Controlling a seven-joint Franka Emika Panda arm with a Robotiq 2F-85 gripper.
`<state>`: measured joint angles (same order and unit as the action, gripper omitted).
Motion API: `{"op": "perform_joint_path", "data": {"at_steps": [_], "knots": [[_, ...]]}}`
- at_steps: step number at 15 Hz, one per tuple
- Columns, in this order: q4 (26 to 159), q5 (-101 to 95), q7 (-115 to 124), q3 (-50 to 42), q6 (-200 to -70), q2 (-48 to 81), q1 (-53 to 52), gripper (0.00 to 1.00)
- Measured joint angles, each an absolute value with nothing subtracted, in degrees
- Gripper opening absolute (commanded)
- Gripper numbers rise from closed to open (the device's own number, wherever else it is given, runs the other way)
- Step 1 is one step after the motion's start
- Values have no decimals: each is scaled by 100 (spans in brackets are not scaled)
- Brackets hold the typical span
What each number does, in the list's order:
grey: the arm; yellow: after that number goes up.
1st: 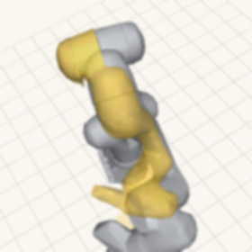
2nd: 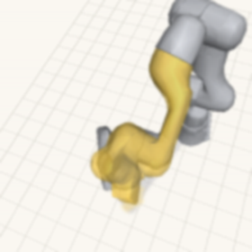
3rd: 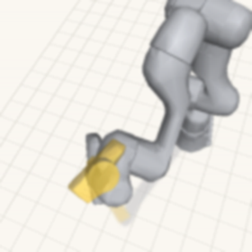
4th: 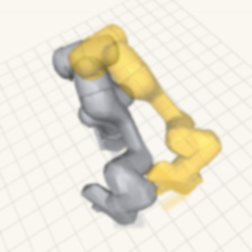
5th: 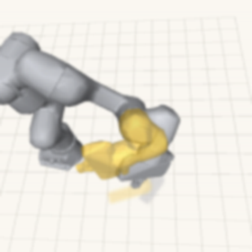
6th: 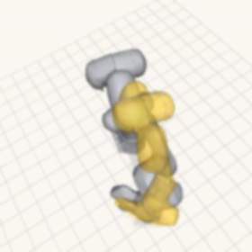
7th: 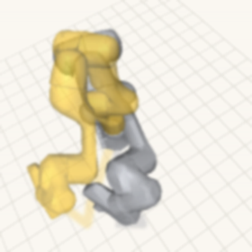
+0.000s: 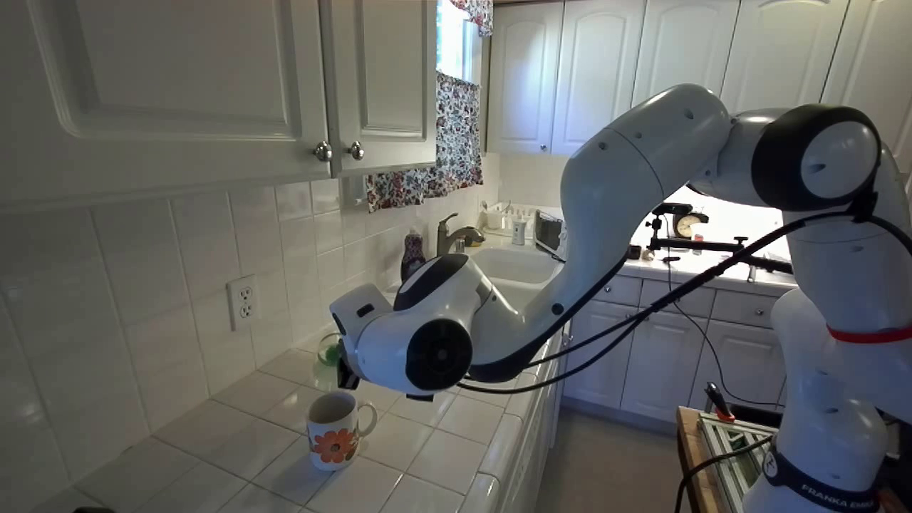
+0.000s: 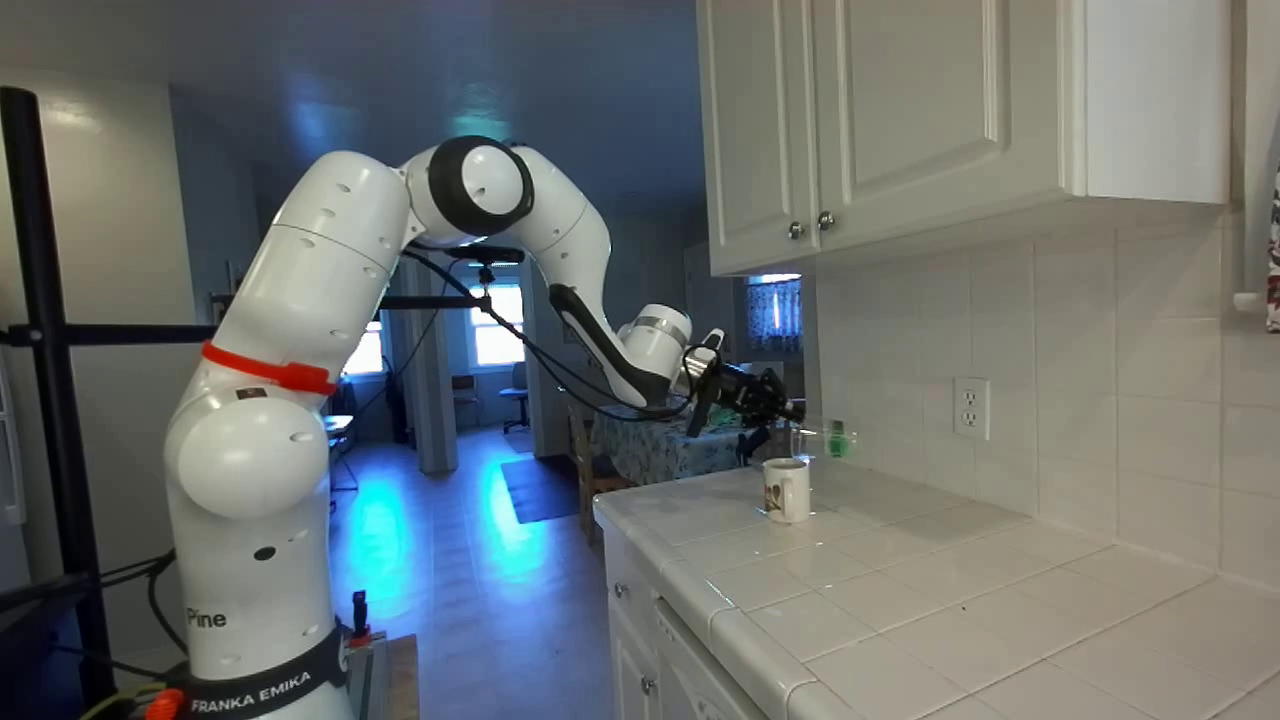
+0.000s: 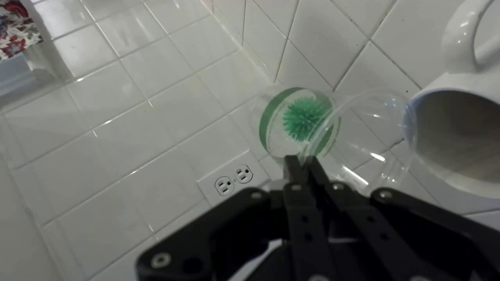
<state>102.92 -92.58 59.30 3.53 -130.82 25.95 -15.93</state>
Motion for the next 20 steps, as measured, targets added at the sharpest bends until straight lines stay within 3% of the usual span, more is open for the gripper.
{"op": "perform_joint_path", "data": {"at_steps": [13, 20], "knots": [[10322, -9488, 6069, 578, -12740, 2586, -1481, 2], [10542, -8450, 5639, 620, -13919, 2143, -634, 2]]}}
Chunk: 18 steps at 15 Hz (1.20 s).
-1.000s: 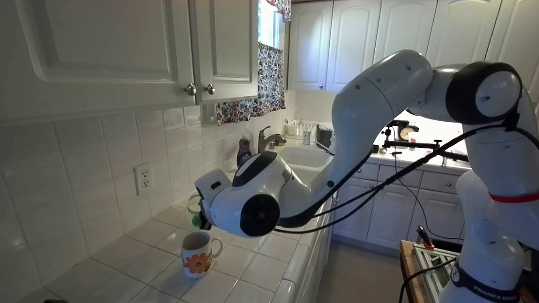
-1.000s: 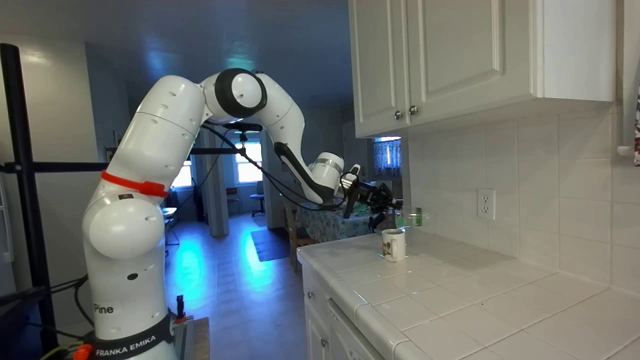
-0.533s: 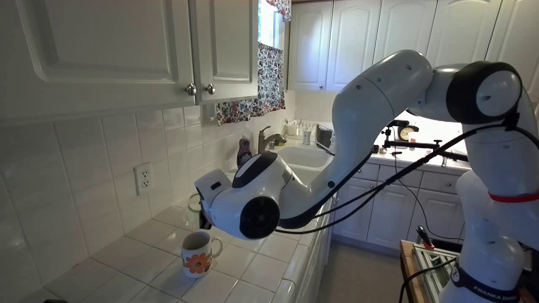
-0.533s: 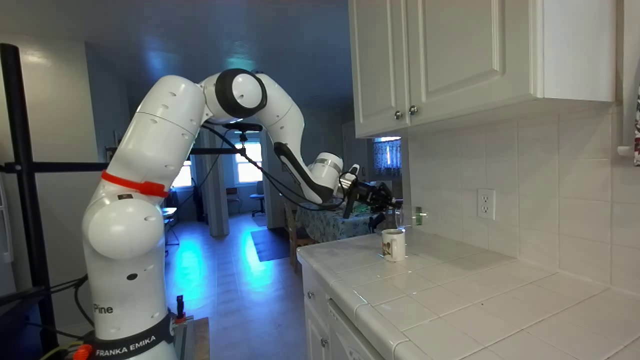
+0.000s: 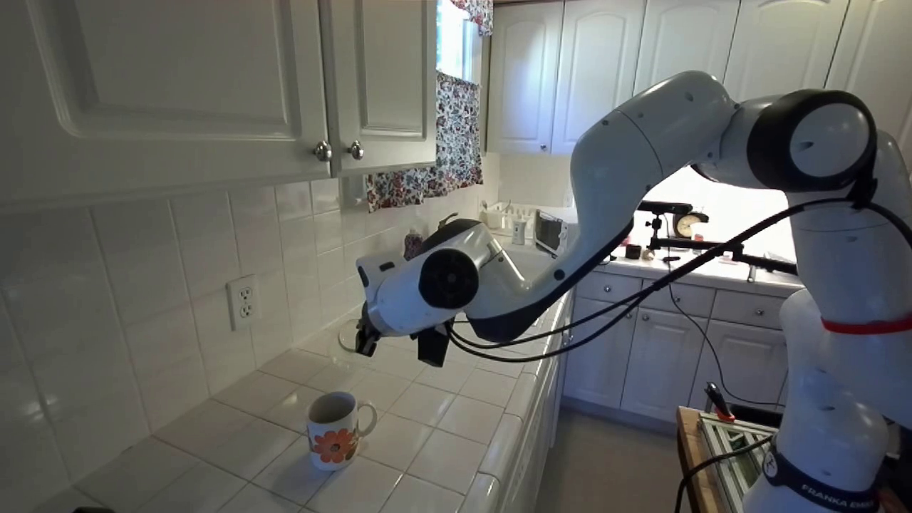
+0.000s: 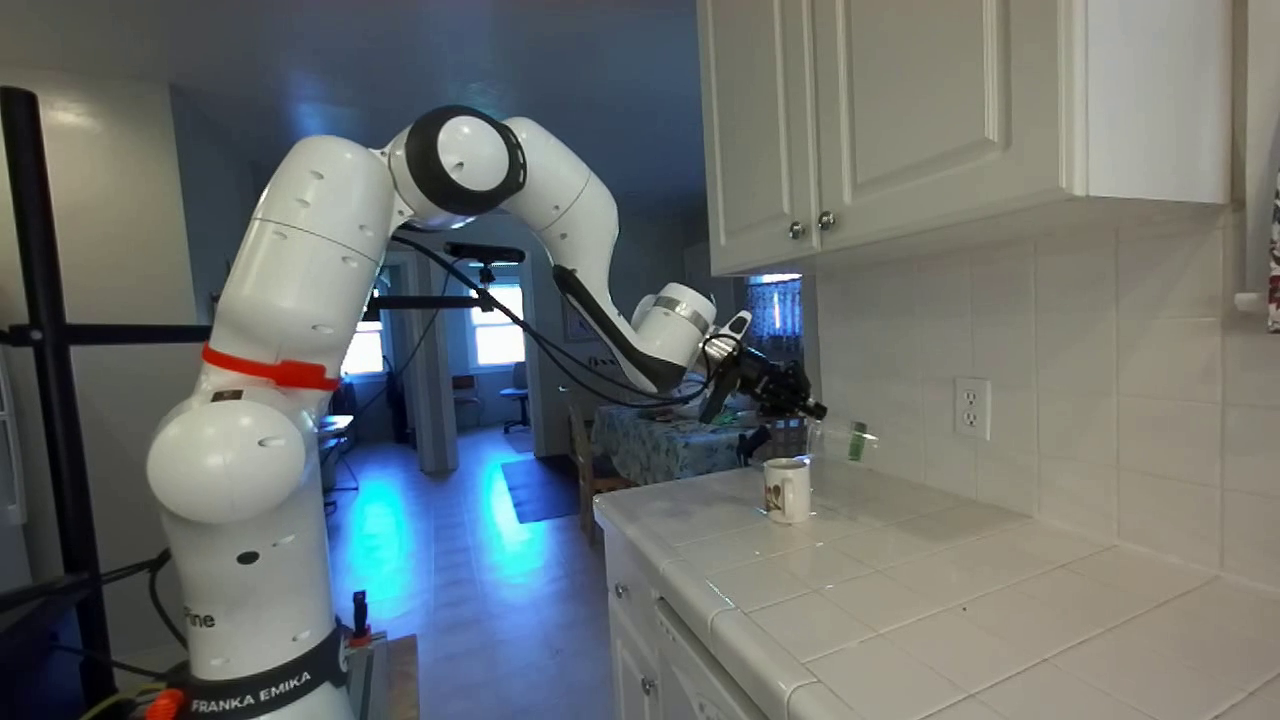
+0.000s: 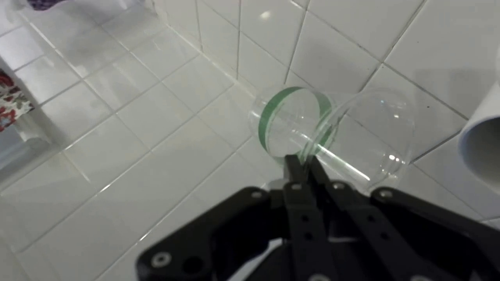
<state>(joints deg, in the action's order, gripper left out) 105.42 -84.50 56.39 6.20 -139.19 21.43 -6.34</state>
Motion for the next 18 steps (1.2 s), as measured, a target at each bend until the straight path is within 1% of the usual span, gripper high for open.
{"op": "perform_joint_path", "data": {"at_steps": [4, 8, 15, 18], "knots": [[10964, -7066, 4468, 540, -15033, 1863, -54, 2], [11412, -5447, 3078, 591, -15445, 1654, 477, 2], [11725, -2389, 440, 1510, -15278, 1504, 1614, 2], [11723, -1310, -398, 1223, -15032, 1365, 1407, 2]]}}
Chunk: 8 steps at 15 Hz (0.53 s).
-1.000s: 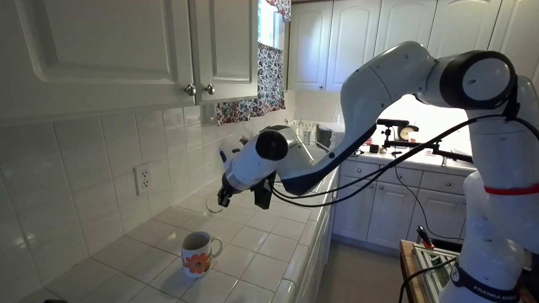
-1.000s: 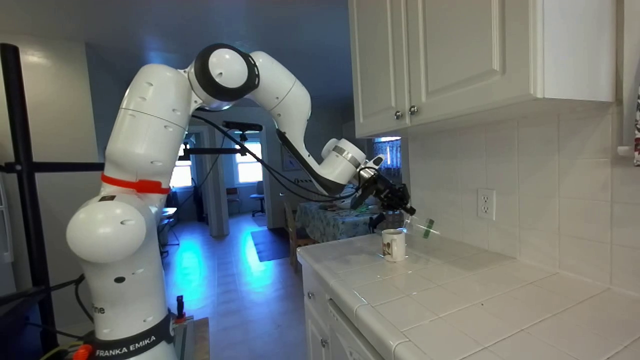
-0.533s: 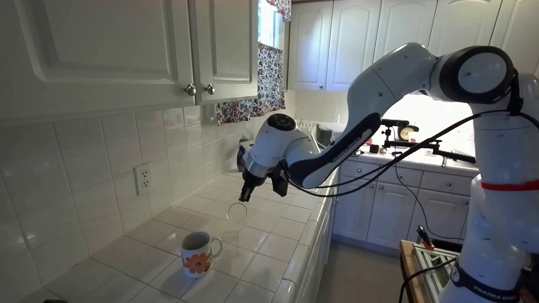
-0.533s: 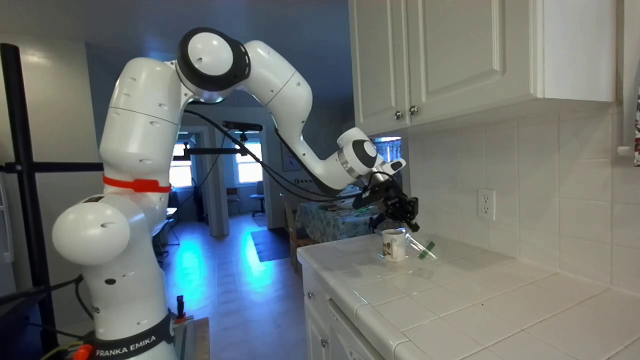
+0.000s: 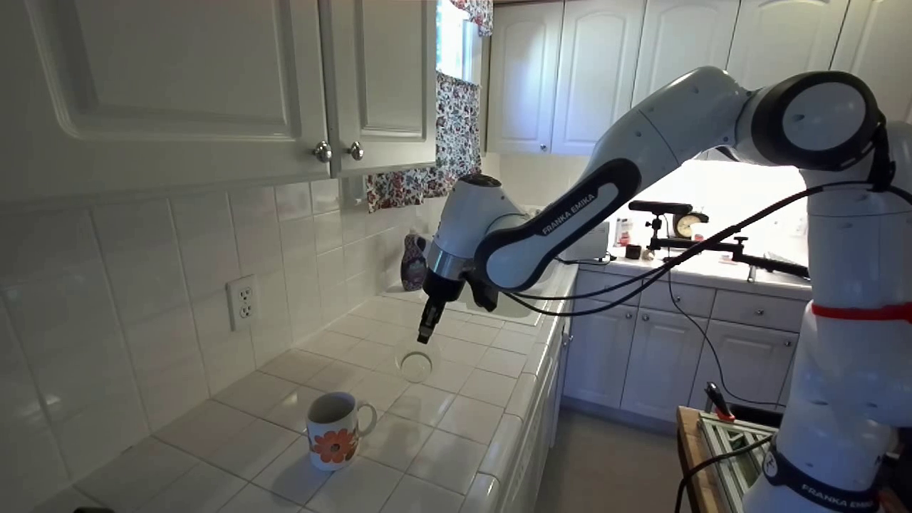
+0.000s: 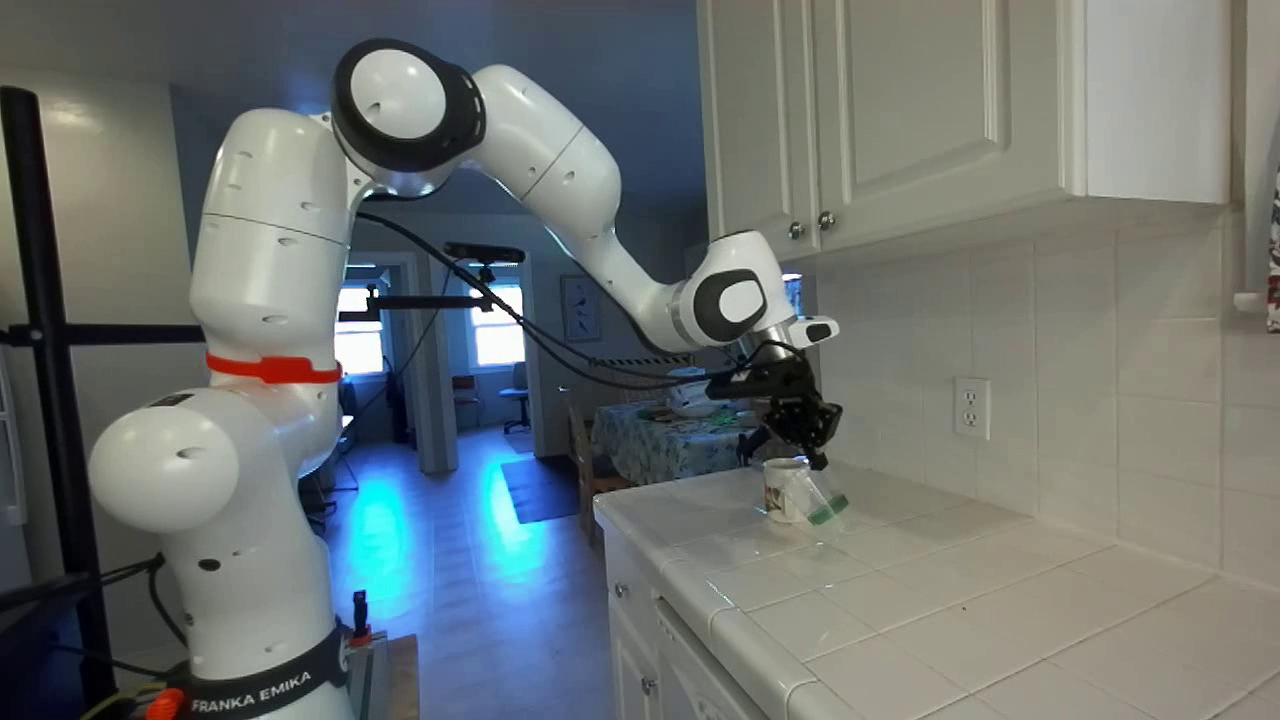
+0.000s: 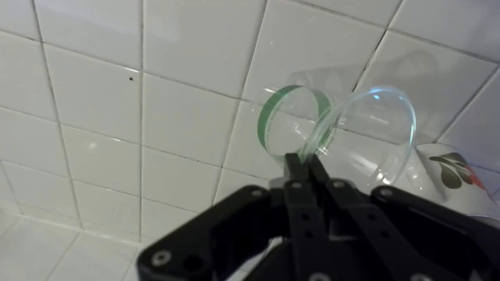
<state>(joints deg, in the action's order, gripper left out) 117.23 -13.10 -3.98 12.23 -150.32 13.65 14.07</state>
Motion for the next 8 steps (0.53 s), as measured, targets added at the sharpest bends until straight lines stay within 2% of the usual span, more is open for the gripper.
{"op": "perform_joint_path", "data": {"at_steps": [1, 3, 4, 8], "knots": [[11721, -934, -715, 1120, -14872, 1301, 1329, 6], [11720, -894, -746, 868, -14869, 1278, 1094, 6], [11720, -894, -745, 818, -14869, 1280, 1032, 2], [11708, -713, -750, 612, -14774, 1281, 823, 2]]}}
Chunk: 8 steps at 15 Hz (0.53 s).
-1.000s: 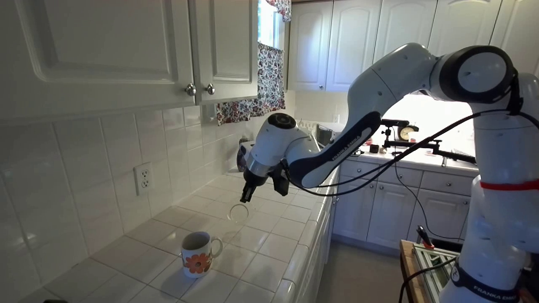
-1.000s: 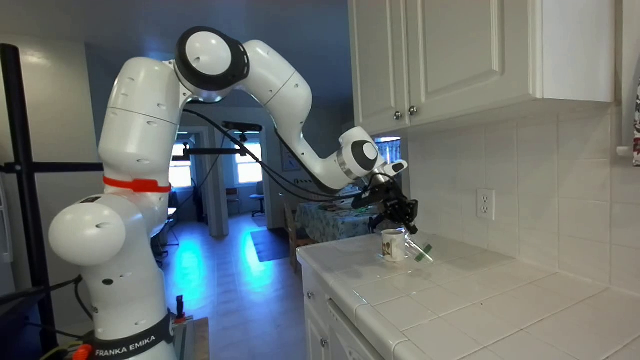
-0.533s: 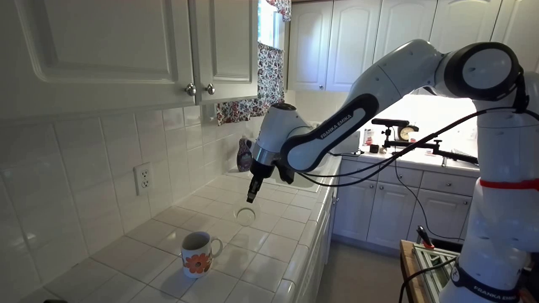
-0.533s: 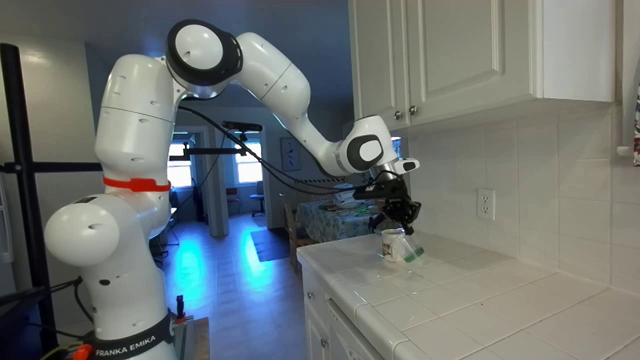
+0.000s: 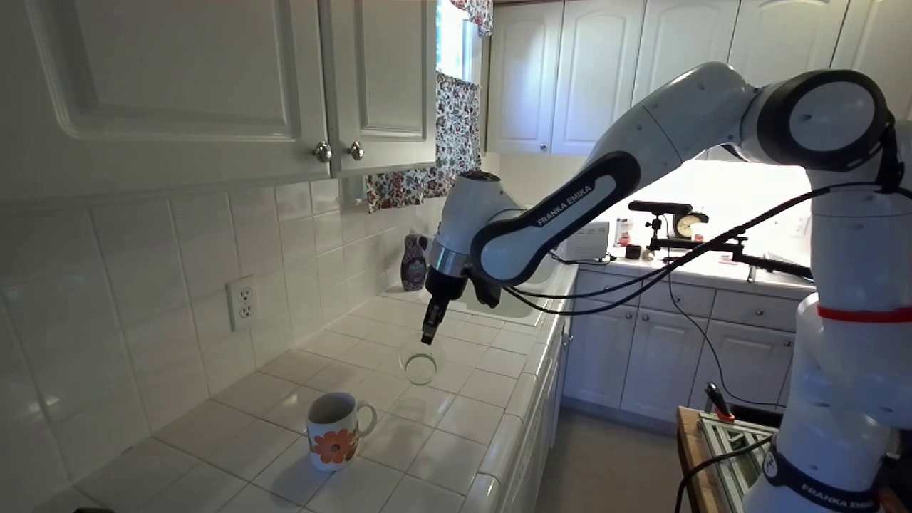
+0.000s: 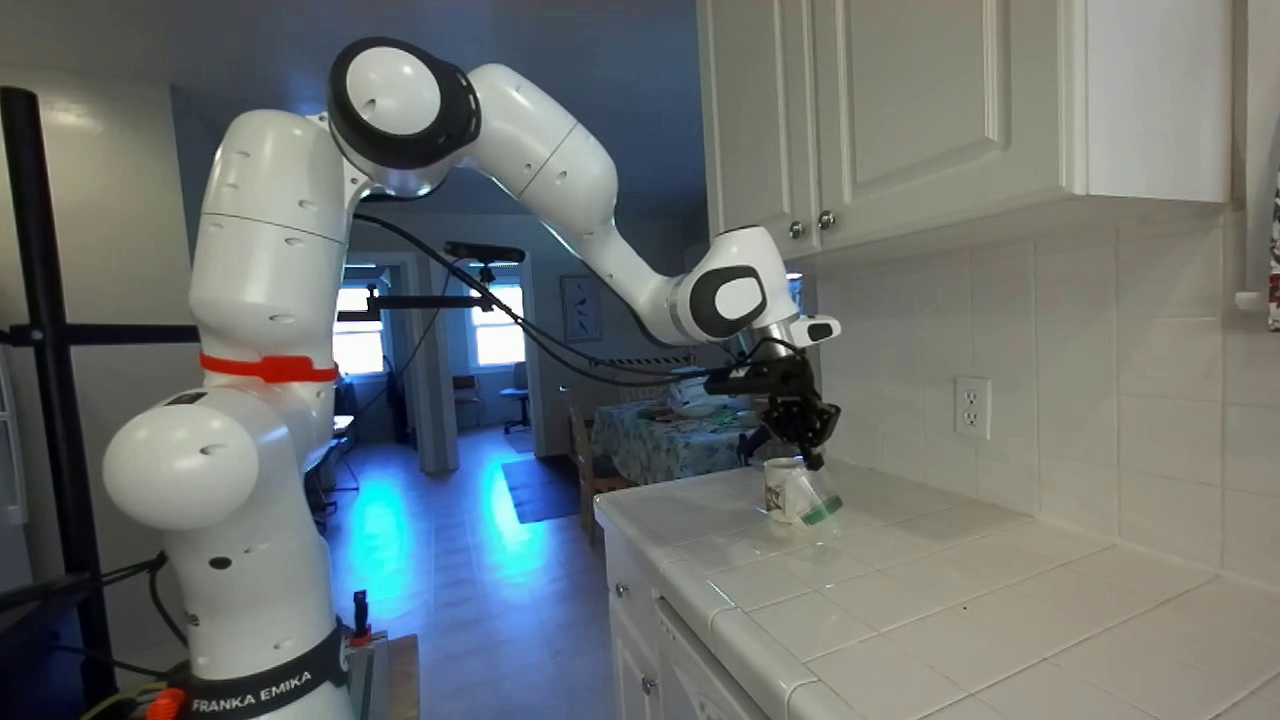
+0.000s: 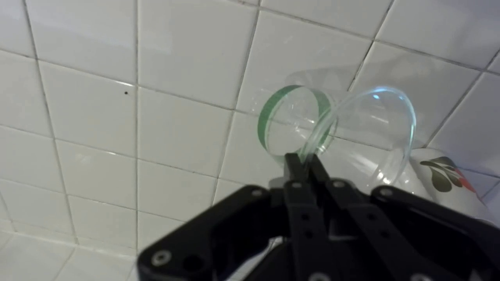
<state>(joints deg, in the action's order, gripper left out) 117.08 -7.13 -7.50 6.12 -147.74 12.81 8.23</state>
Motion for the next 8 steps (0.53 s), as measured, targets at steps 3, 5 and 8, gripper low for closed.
{"op": "perform_joint_path", "data": {"at_steps": [3, 5, 8], "knots": [[11634, -189, -757, 531, -14443, 1298, 775, 2], [11553, 116, -762, 479, -14226, 1324, 774, 2], [11432, 416, -762, 374, -14010, 1402, 773, 2]]}}
